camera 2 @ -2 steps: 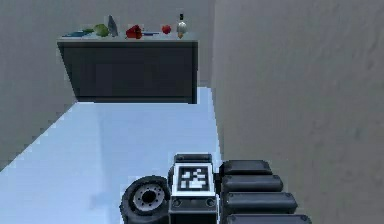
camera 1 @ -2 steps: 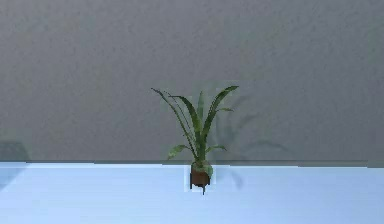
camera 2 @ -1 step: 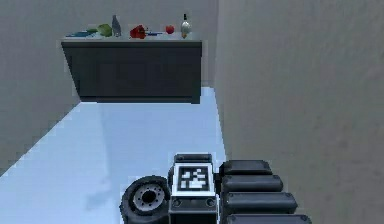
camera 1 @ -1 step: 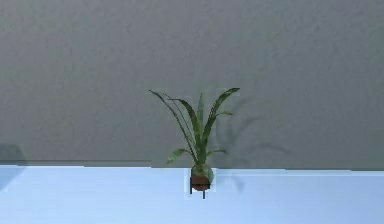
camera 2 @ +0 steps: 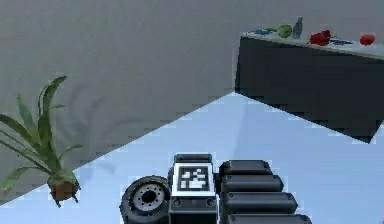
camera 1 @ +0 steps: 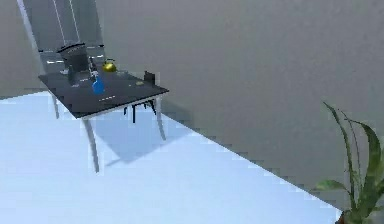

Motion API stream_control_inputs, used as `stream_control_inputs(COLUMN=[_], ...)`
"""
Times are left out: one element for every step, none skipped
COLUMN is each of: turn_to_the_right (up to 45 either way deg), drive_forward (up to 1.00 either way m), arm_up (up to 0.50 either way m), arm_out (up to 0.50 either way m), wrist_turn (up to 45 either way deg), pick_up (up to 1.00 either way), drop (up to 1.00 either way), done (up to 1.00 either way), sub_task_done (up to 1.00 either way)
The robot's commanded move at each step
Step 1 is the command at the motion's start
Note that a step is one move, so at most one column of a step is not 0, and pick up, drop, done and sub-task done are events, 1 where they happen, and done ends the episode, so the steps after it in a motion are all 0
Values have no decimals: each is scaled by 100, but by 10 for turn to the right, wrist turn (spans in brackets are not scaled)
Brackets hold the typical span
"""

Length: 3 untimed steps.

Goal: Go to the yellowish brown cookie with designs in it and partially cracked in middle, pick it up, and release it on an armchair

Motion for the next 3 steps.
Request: stream_control_inputs(turn_to_the_right=[-390, 0, 0], drive_forward=[0, 100, 35], arm_up=[0, 0, 0], arm_out=[0, 0, 0], wrist_turn=[0, 0, 0], pick_up=[0, 0, 0], drop=[0, 0, 0], done=[0, 0, 0], sub_task_done=[0, 0, 0])
